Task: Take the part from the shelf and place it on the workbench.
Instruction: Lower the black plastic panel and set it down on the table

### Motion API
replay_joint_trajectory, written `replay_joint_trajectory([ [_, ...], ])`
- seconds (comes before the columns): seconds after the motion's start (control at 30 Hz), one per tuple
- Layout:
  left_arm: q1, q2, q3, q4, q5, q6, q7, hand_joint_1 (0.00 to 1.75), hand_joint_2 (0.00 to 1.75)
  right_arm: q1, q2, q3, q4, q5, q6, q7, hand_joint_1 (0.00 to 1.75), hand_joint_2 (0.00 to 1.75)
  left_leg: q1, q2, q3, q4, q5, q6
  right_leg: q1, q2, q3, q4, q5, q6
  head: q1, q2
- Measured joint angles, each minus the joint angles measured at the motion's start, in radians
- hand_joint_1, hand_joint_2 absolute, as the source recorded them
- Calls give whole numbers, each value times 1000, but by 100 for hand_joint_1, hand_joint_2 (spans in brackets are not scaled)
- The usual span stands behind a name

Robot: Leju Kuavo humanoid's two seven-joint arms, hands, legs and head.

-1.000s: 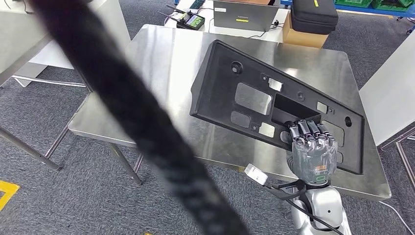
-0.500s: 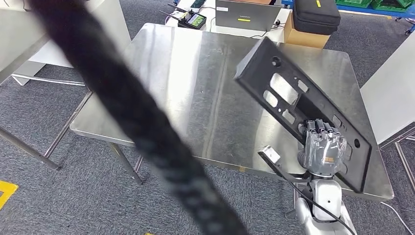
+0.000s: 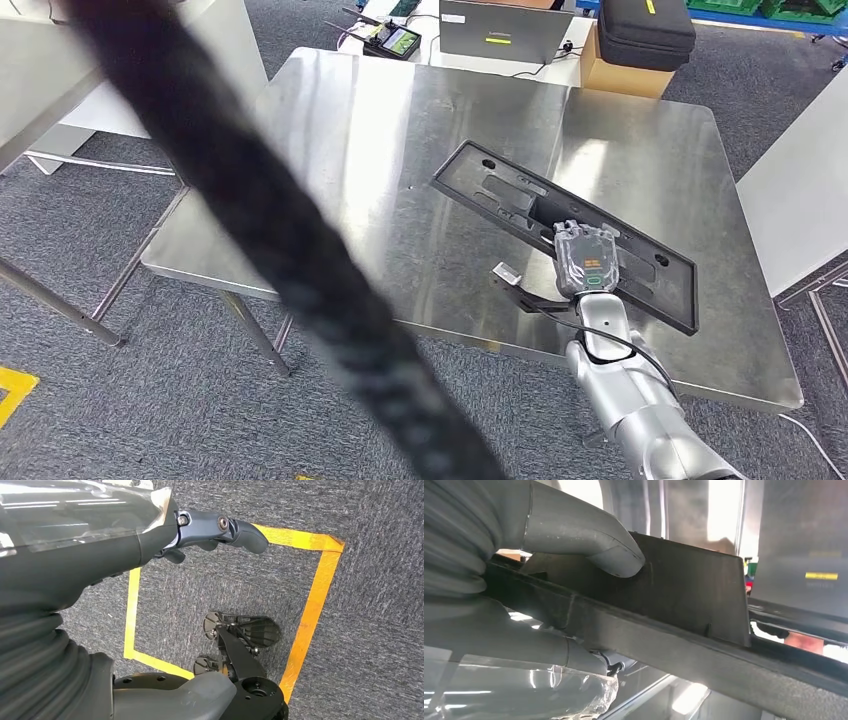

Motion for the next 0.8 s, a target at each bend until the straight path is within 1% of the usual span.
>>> replay_joint_trajectory([
  [0.13, 0, 0, 3, 0, 0, 0, 0, 0, 175, -18, 7, 4, 50, 0, -2, 0, 175, 175, 0, 0, -1, 0, 0, 0, 0, 0, -1, 0, 0, 0, 0, 0],
  [0.4, 0, 0, 8, 0, 7, 1, -1, 0, 175, -35, 16, 13, 87, 0, -9, 0, 175, 175, 0, 0, -2, 0, 0, 0, 0, 0, -2, 0, 0, 0, 0, 0],
  [0.5, 0, 0, 18, 0, 14, 0, -2, 0, 175, -87, 29, 55, 122, 0, 3, 19, 175, 175, -1, 1, -3, 0, 0, 0, 0, 1, -2, 0, 0, 0, 0, 0],
  [0.63, -1, 0, 22, 0, 13, 4, 0, 0, 175, -197, 66, 153, 195, 0, 41, 46, 175, 175, 0, 3, -2, 0, 0, 0, 0, 2, -3, 0, 0, 0, 0, 0],
  [0.77, -2, 1, 23, 0, 8, 32, 15, 0, 175, -263, 119, 252, 253, 0, 63, 50, 0, 0, 1, 2, -2, 0, 0, 0, 0, 2, -3, 1, 0, 0, 0, 0],
  [0.8, -2, 1, 23, 0, 5, 44, 23, 0, 175, -269, 130, 266, 261, 0, 63, 44, 0, 0, 1, 2, -2, 0, 0, 0, 0, 2, -3, 1, 0, 0, 0, 0],
])
